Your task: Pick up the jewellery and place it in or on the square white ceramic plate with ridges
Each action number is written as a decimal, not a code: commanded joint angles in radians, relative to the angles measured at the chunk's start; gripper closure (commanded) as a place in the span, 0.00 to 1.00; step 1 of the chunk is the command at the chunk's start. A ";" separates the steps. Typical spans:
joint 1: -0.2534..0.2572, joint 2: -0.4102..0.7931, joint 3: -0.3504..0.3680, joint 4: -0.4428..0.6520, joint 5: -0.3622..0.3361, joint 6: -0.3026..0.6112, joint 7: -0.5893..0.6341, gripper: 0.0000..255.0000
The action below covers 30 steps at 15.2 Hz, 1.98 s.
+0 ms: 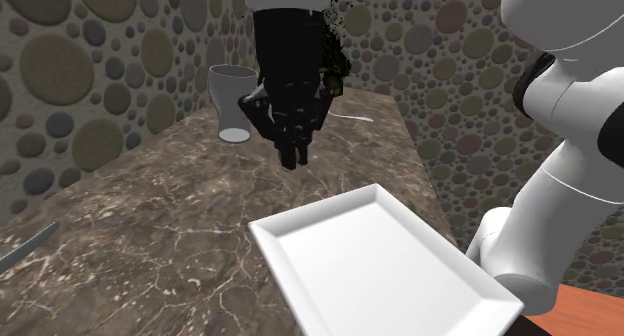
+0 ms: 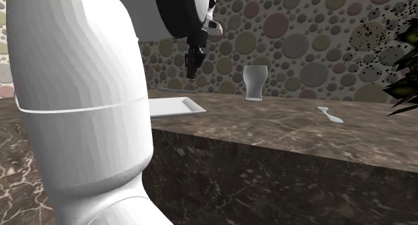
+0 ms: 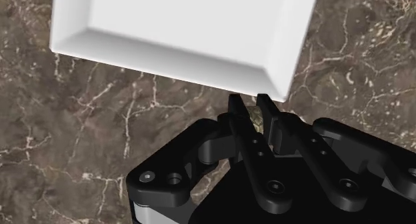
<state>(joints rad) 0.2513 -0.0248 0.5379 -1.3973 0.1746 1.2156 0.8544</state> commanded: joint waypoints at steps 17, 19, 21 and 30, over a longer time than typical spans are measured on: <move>0.060 -0.499 -0.048 -0.503 0.223 0.054 -0.022 1.00; 0.062 -0.511 -0.045 -0.539 0.226 0.078 -0.030 1.00; 0.064 -0.521 -0.043 -0.573 0.230 0.102 -0.037 1.00; 0.069 -0.541 -0.035 -0.647 0.238 0.156 -0.053 1.00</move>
<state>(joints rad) 0.3200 -0.5654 0.5033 -2.0438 0.4124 1.3709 0.8021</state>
